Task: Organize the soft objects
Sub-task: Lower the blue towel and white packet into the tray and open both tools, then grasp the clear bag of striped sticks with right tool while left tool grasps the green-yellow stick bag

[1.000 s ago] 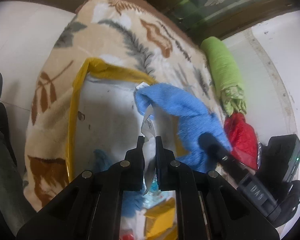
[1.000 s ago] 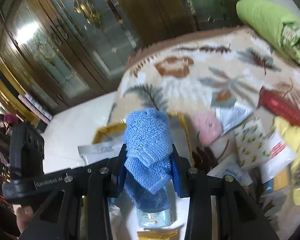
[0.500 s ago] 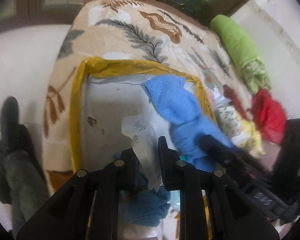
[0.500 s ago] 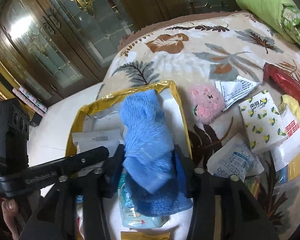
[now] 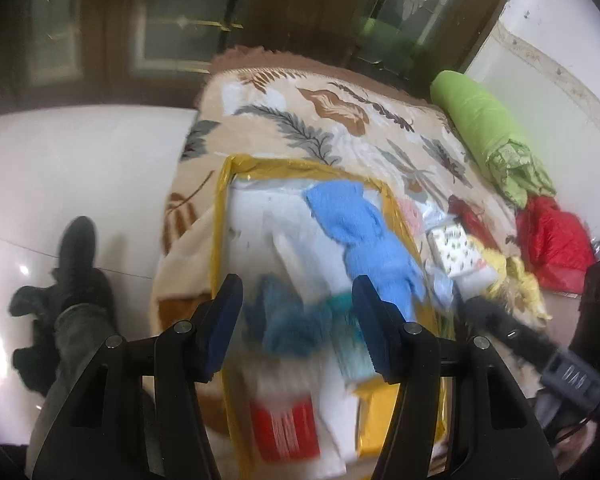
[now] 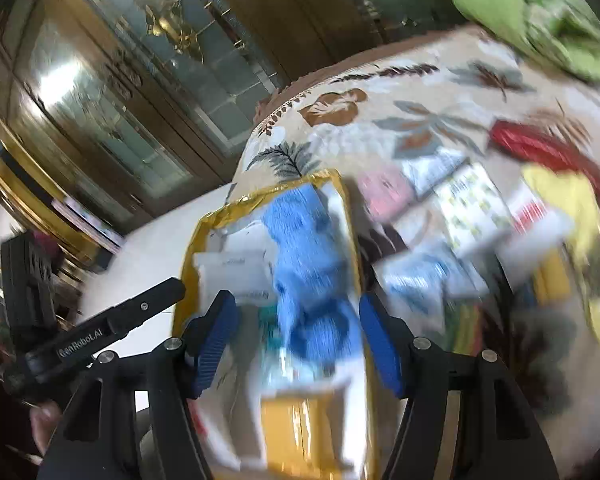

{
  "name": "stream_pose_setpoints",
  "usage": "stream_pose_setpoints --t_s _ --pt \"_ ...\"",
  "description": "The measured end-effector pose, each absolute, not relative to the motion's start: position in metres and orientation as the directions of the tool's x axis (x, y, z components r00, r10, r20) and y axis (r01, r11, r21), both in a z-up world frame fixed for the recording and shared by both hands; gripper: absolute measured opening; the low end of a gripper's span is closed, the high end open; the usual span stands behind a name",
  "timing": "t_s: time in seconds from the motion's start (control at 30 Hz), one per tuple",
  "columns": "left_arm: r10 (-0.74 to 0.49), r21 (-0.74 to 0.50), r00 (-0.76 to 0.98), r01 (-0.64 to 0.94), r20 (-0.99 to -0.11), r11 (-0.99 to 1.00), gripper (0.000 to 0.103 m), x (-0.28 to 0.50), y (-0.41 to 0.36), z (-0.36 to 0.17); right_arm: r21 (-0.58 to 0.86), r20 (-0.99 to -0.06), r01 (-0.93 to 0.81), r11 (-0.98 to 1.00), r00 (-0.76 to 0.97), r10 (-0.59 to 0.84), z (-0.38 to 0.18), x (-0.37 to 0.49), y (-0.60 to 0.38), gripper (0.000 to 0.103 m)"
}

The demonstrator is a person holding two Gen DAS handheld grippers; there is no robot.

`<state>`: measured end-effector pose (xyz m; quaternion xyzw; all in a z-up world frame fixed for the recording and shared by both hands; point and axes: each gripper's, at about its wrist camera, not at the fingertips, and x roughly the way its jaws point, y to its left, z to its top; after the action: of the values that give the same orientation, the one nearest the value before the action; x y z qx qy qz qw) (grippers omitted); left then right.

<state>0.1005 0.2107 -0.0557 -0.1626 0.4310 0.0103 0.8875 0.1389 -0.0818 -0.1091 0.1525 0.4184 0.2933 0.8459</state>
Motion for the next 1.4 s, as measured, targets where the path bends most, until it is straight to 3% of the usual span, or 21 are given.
stream_pose_setpoints --t_s 0.1,0.23,0.6,1.0,1.3,1.37,1.4 --pt "-0.129 -0.302 0.645 -0.164 -0.753 0.939 0.057 0.08 0.188 -0.052 0.526 -0.609 -0.347 0.776 0.483 0.629 -0.111 0.123 -0.115 0.072" --pt "-0.297 -0.411 0.566 -0.083 -0.769 0.908 0.057 0.079 0.146 -0.062 0.523 -0.603 -0.308 0.795 0.525 0.601 -0.111 0.105 -0.162 0.077" --pt "-0.376 -0.384 0.448 0.077 -0.811 0.92 0.057 0.089 0.05 -0.059 0.513 -0.674 -0.155 0.844 0.537 0.508 -0.125 0.099 -0.252 0.079" --pt "-0.329 -0.319 0.388 0.092 -0.861 0.943 0.057 0.13 0.024 -0.081 0.446 -0.701 -0.146 0.883 0.556 0.446 -0.122 0.13 -0.268 0.079" --pt "-0.193 -0.151 0.311 0.155 -0.931 0.976 0.056 0.187 -0.01 -0.126 0.324 -0.751 -0.167 0.931 0.554 0.361 -0.127 0.194 -0.245 0.079" --pt "-0.188 -0.145 0.306 0.156 -0.933 0.977 0.048 0.19 -0.01 -0.133 0.294 -0.764 -0.163 0.942 0.551 0.334 -0.132 0.205 -0.239 0.079" --pt "-0.177 -0.132 0.306 0.161 -0.935 0.978 0.035 0.191 -0.012 -0.135 0.274 -0.771 -0.162 0.948 0.553 0.317 -0.135 0.209 -0.237 0.079"
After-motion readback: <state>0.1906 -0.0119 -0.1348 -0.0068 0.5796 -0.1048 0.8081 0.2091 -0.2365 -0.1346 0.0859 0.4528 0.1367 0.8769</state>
